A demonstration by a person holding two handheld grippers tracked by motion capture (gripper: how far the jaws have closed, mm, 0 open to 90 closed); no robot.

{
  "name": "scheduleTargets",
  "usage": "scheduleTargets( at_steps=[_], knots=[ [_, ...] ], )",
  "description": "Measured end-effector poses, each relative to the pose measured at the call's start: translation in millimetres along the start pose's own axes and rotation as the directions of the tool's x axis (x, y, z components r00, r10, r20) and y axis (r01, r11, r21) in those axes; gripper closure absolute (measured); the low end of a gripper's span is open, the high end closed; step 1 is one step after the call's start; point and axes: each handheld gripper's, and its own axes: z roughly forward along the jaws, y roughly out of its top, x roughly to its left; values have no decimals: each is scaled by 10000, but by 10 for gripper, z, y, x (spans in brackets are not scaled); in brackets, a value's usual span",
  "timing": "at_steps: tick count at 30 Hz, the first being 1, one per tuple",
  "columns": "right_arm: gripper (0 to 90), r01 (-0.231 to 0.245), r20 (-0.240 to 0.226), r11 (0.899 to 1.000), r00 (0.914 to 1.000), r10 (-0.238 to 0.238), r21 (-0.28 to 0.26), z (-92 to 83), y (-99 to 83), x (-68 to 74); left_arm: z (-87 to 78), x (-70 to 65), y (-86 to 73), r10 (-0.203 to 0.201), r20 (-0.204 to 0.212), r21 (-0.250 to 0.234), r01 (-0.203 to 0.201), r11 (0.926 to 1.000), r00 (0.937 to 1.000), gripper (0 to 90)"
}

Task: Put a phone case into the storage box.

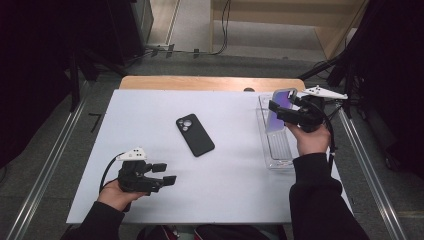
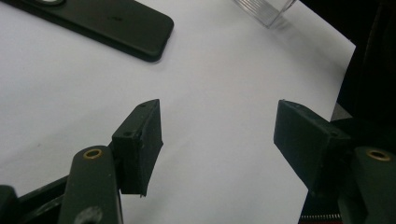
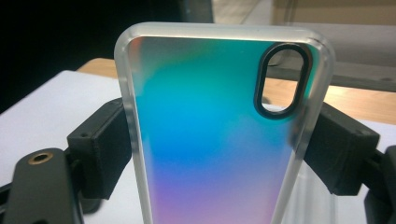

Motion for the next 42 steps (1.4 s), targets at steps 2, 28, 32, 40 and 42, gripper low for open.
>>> scheduleTargets(
  at_steps=[2,28,32,40,42],
  knots=[
    [148,-105,223,9999,9997,105,-22,40,24,-34,-4,3,-2,-22,-23,0,22,10000,10000,325],
    [146,-185,2301,9998,9730,197,-74,919,155,-392,32,-6,21,62,97,32,-62,10000,9999,326],
    [145,-462,2326,9989,9715,458,-35,1050,94,-428,38,-7,24,54,140,9,-54,10000,9999,326],
    [141,-720,2479,9971,9667,638,244,1280,-37,-526,49,-7,27,63,198,14,-63,10000,9998,326],
    [141,-443,2549,9984,9664,342,341,1318,-54,-528,51,-4,28,66,179,19,-66,10000,9998,326]
  ],
)
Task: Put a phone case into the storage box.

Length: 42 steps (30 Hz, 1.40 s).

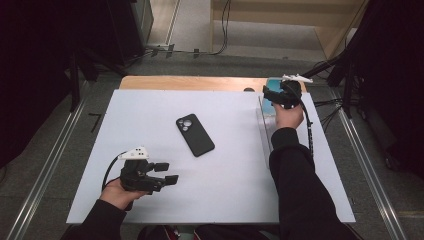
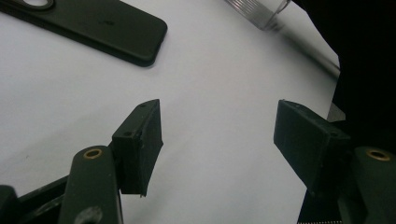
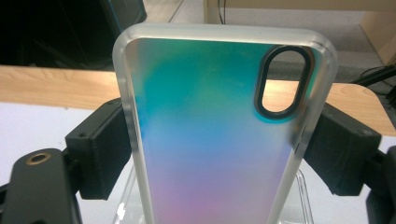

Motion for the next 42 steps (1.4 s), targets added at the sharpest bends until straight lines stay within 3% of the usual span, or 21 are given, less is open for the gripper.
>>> scheduleTargets(
  at_steps=[14,18,27,32,35,42],
  knots=[
    [138,-107,54,9997,9999,108,-240,93,-24,21,8,0,4,12,27,5,-12,10000,10000,326],
    [124,266,48,9995,9996,-265,-172,109,-29,58,11,-1,4,37,34,17,-37,10000,10000,326],
    [93,238,-75,9997,9997,-239,-104,121,-35,71,13,1,5,12,43,8,-12,10000,10000,327],
    [75,156,-183,9999,9997,-157,-66,104,-26,52,13,6,7,8,-2,16,-8,10000,10000,326],
    [1,92,-279,10000,9996,-91,25,78,-12,41,18,9,7,-72,-8,35,72,10000,10000,326],
    [1,147,-609,9995,9981,-131,261,-69,29,33,30,19,19,-141,-45,100,142,9998,9999,325]
  ],
)
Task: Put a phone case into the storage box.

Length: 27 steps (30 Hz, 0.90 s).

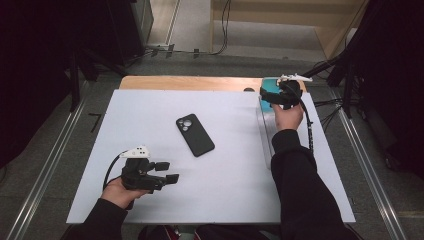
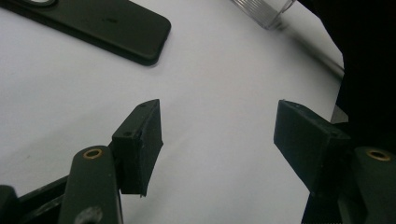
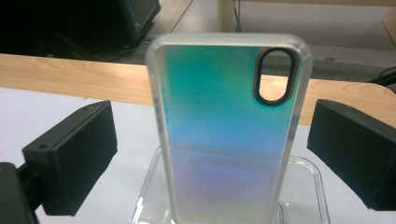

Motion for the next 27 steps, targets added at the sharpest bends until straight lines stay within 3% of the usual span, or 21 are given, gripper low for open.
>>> scheduleTargets(
  at_steps=[2,6,8,13,17,22,27],
  knots=[
    [1,17,-74,9999,10000,-16,132,-57,11,5,6,5,7,-53,-26,52,54,10000,10000,325],
    [2,-424,-471,9983,9979,443,408,-202,4,20,21,21,21,-202,-35,143,202,9997,9998,323],
    [2,-312,-413,9973,9986,340,672,-272,4,43,25,27,31,-212,-39,154,212,9997,9998,323],
    [3,-345,-904,9929,9949,449,1139,-434,-32,73,34,34,52,-269,17,153,269,9995,9996,323],
    [4,-50,-1478,9887,9886,274,1495,-550,-69,129,40,51,72,-404,43,208,403,9990,9992,301],
    [5,351,-2458,9848,9693,80,1703,-711,-133,224,38,84,95,-507,30,227,506,9985,9987,301],
    [5,689,-3073,9824,9515,-125,1734,-825,-192,295,49,120,111,-615,77,276,612,9977,9981,301]
  ],
)
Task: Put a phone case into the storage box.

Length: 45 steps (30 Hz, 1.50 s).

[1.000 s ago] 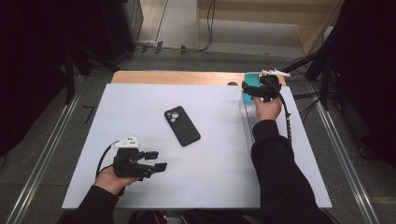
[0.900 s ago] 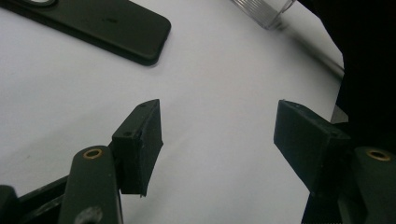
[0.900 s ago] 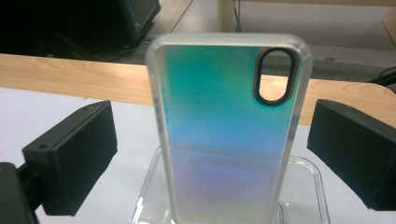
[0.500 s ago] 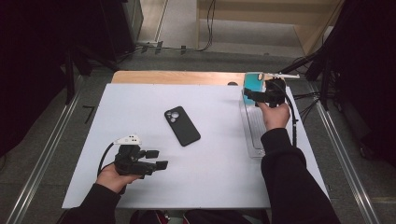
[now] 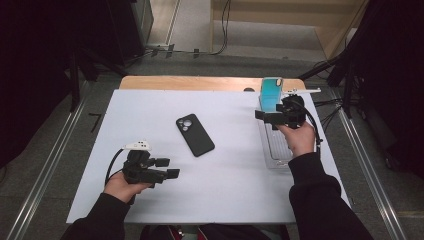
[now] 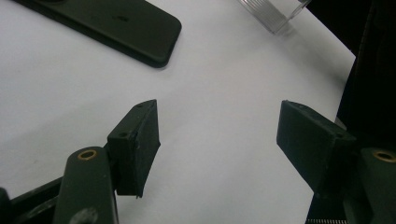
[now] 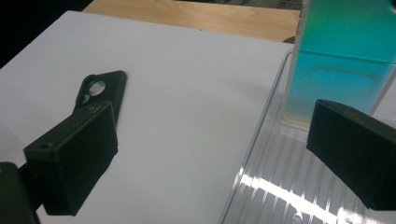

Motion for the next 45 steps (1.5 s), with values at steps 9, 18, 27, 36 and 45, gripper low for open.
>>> scheduleTargets(
  at_steps=[9,18,27,36,45],
  knots=[
    [63,417,-797,9990,9960,-403,158,-77,-144,137,1,13,29,-42,51,3,42,10000,10000,300],
    [132,1068,-1611,9935,9819,-992,394,-117,-304,316,-11,21,39,-85,64,-14,85,10000,9999,300],
    [132,1562,-2445,9871,9591,-1429,358,-143,-421,488,-25,26,55,-47,91,-1,47,10000,9999,300],
    [133,2029,-2923,9771,9400,-1759,645,-133,-582,633,-45,27,56,-41,124,-37,42,10000,9999,300],
    [133,2335,-3482,9696,9170,-1947,729,-172,-711,744,-65,28,45,-78,109,-49,78,10000,9999,286]
  ],
)
